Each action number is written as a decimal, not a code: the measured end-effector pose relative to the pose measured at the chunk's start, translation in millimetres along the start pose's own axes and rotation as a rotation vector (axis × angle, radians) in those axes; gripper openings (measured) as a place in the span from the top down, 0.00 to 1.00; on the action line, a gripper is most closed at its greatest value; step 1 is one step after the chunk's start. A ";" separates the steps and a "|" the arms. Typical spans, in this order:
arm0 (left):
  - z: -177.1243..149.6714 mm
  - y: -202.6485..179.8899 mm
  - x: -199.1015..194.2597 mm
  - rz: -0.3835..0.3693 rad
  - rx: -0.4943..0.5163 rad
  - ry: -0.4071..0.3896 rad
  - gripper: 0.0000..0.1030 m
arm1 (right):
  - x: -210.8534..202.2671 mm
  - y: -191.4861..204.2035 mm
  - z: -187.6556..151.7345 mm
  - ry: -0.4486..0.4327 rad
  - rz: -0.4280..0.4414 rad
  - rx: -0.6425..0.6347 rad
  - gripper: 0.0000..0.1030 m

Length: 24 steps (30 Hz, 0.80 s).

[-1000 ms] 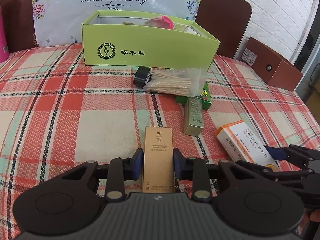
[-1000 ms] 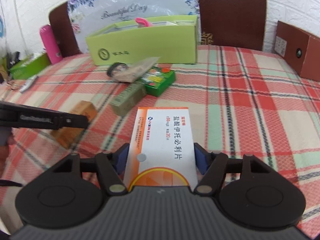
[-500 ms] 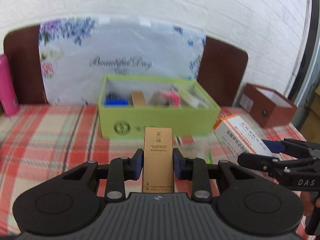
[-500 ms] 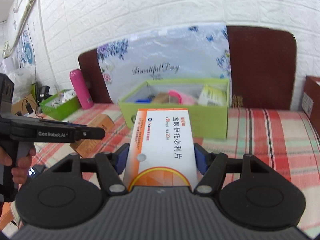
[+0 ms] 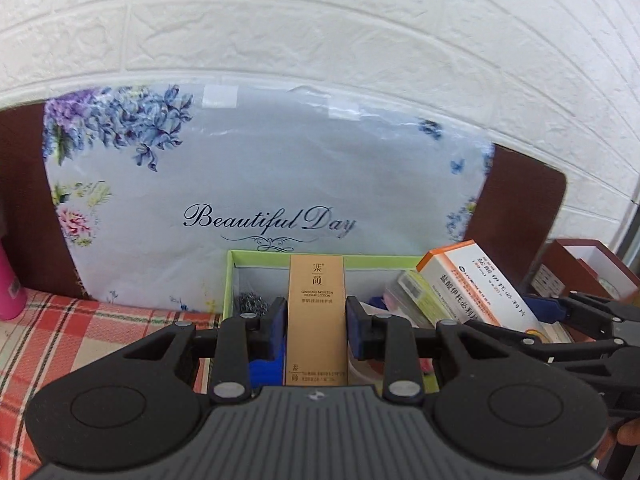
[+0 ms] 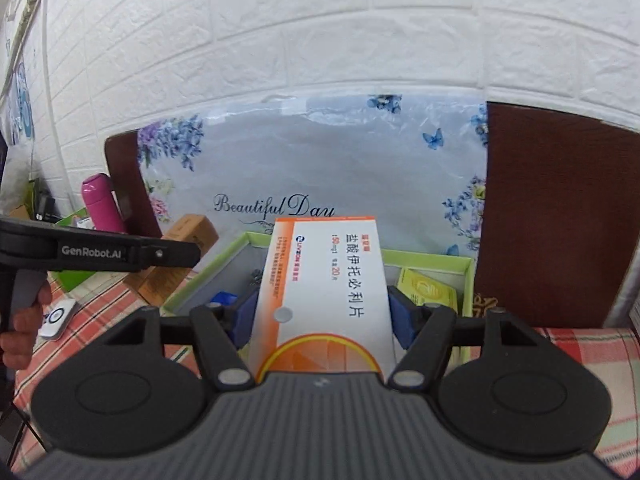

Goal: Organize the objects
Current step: 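Lower both boxes into the lime-green box and open both tools, then withdraw both tools from the lime-green box back over the table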

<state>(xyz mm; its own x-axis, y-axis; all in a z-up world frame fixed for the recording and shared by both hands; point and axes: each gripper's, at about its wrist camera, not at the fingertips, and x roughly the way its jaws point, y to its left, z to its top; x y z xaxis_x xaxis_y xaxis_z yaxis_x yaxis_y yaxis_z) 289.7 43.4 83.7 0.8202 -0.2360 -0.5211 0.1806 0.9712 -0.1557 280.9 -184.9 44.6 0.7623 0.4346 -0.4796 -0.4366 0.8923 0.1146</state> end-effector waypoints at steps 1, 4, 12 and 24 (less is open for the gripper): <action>2.1 2.0 9.3 0.006 -0.004 0.007 0.69 | 10.2 -1.2 2.2 0.004 -0.005 -0.007 0.36; 4.5 9.1 36.6 0.000 -0.015 0.017 0.68 | 40.4 -3.7 4.5 -0.001 -0.036 -0.040 0.35; -30.8 26.5 30.5 0.030 -0.035 -0.007 0.32 | 60.5 -10.2 -33.1 0.017 -0.095 -0.086 0.00; -41.6 -1.5 -27.4 0.061 -0.060 0.029 0.28 | -21.8 2.0 -49.5 -0.028 -0.069 -0.001 0.00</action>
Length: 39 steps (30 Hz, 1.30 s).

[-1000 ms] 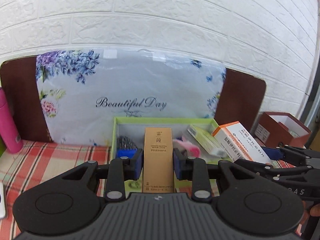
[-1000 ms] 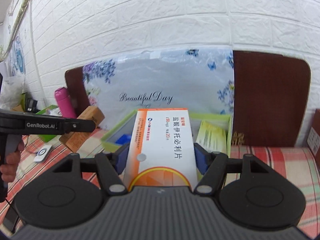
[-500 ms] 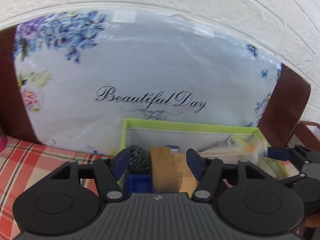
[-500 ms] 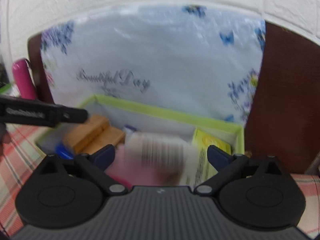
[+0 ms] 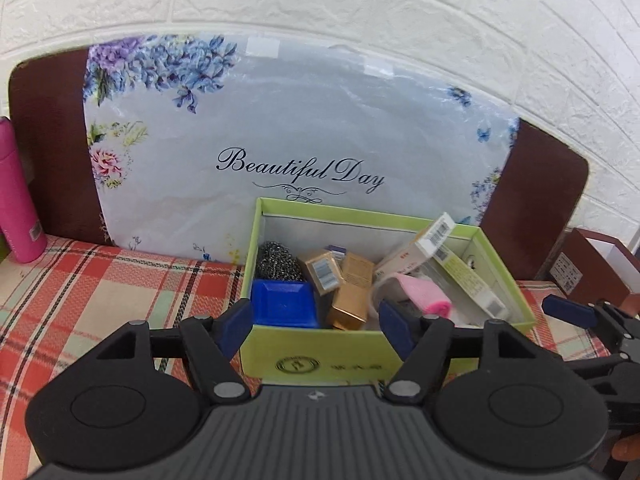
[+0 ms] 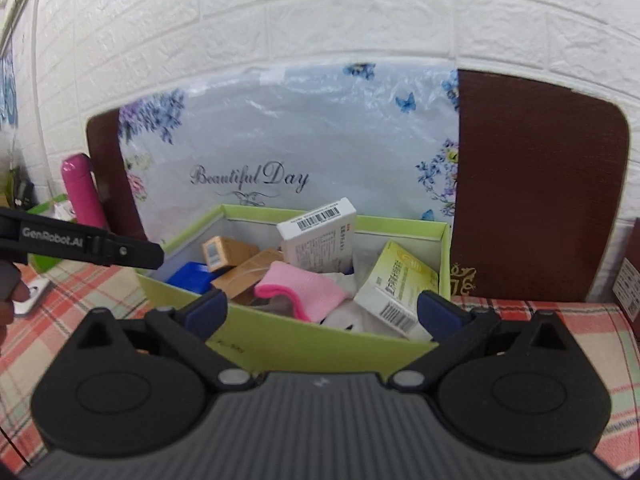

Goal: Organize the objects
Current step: 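Withdraw both tools from the lime-green box back over the table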

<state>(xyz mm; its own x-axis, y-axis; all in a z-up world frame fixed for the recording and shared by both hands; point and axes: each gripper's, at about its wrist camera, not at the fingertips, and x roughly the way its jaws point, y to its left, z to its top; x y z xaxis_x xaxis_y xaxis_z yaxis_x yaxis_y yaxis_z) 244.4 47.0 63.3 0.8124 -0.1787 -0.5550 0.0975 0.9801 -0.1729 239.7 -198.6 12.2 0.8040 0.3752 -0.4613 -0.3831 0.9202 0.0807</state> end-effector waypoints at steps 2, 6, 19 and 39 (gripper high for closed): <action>-6.4 -7.2 -17.6 -0.008 0.009 -0.016 0.26 | -21.4 4.1 -3.4 -0.011 -0.001 0.006 0.00; -24.0 -22.2 -46.1 -0.013 0.032 -0.027 0.23 | -58.2 15.3 -16.8 -0.021 -0.027 -0.015 0.00; -95.0 -44.3 -81.7 0.044 0.036 0.044 0.18 | -118.4 37.0 -89.4 0.035 -0.066 0.020 0.00; -142.1 -23.3 -91.6 0.044 0.002 0.117 0.18 | -102.2 58.0 -141.4 0.171 -0.063 0.101 0.00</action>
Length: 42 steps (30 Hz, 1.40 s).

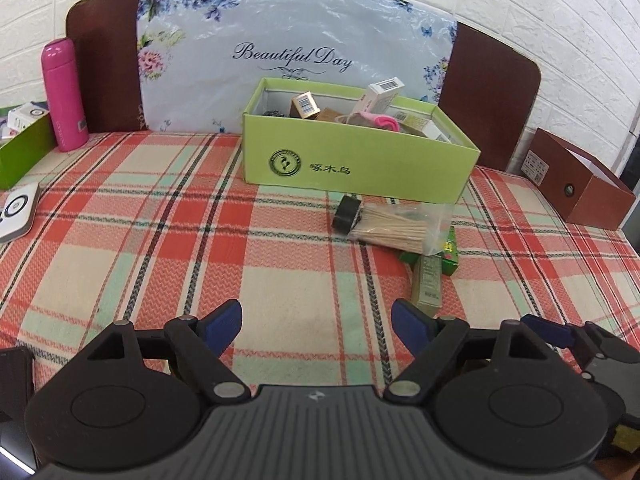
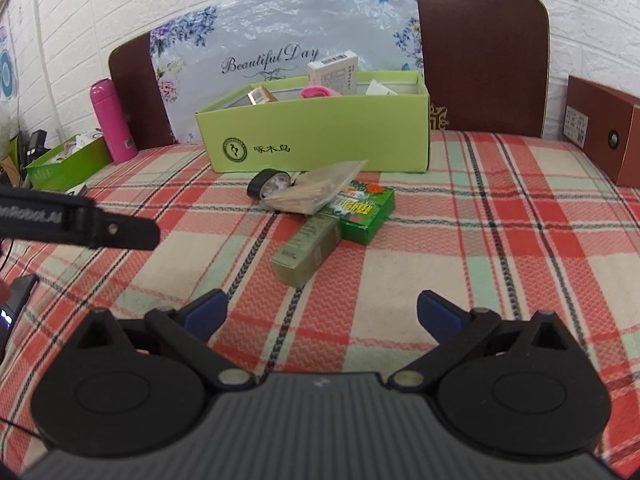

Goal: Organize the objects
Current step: 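Withdraw both tools from the lime-green box back over the table, then grasp the black tape roll with the left tool while the right tool grasps the olive-green tube box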

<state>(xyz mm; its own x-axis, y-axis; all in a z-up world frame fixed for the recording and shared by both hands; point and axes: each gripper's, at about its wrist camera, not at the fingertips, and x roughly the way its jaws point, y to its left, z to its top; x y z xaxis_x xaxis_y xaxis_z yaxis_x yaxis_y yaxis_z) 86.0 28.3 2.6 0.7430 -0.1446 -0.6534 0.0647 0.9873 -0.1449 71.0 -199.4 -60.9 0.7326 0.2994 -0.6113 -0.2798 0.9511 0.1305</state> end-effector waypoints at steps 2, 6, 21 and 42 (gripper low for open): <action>-1.4 5.7 -0.5 0.007 -0.013 0.000 0.18 | 5.8 3.0 1.2 -0.008 0.000 0.007 0.03; -2.4 15.7 -1.5 0.003 -0.040 -0.010 0.18 | 17.8 7.0 9.0 -0.017 -0.019 0.010 0.11; 11.2 15.2 19.3 -0.075 -0.058 -0.044 0.18 | 37.6 15.1 13.6 0.022 0.011 -0.034 0.79; 56.3 7.2 126.1 -0.199 -0.034 0.045 0.81 | -11.1 -7.1 -14.7 0.064 0.057 -0.005 0.79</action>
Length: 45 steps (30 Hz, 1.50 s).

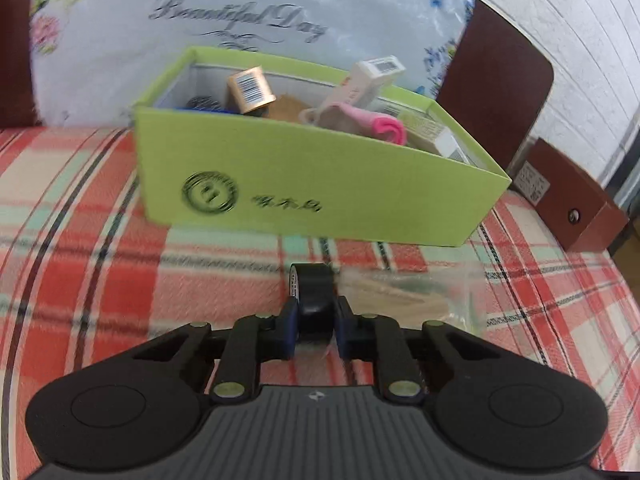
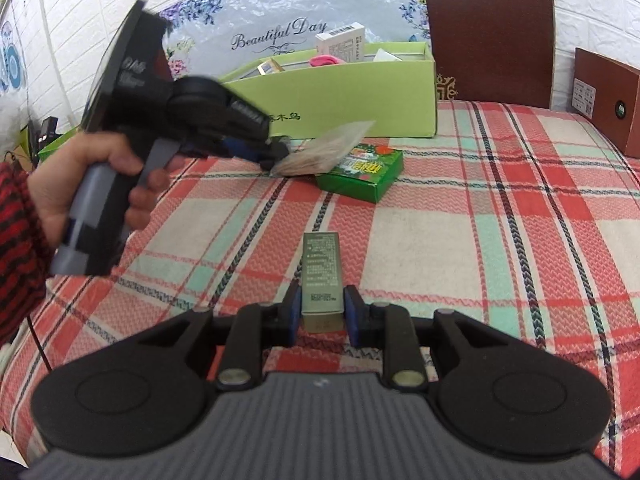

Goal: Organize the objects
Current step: 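Grasp the black tape roll with the left tool while the right tool grasps the olive-green tube box, then lift the tape roll with the left tool while the right tool holds the olive-green box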

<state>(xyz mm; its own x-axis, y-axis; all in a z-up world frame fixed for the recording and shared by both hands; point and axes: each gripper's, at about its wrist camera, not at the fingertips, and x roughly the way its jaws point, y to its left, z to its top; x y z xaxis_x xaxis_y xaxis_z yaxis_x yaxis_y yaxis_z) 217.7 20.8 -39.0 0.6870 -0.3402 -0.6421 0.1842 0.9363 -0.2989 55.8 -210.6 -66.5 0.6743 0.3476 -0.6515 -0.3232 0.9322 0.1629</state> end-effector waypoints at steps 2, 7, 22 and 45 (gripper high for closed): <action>-11.1 8.6 -19.4 0.007 -0.037 -0.014 0.81 | -2.1 0.9 -1.2 0.008 0.016 -0.003 0.79; -46.4 8.1 -73.5 0.048 -0.045 0.036 0.81 | -11.1 5.7 -8.1 0.029 0.048 -0.021 0.79; -84.2 -16.4 -100.9 0.097 0.040 0.047 0.44 | -13.8 16.4 -7.4 0.016 0.042 -0.091 0.65; -73.0 10.6 -97.2 0.137 -0.036 0.021 0.64 | 0.1 19.5 -5.4 0.030 0.043 -0.087 0.64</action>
<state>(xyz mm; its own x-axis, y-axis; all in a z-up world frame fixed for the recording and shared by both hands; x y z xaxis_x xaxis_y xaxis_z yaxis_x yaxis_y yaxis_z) 101.6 57.4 -31.3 0.6888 -0.2117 -0.6933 0.0644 0.9705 -0.2323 46.0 -192.9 -67.4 0.6389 0.3824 -0.6675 -0.4085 0.9039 0.1269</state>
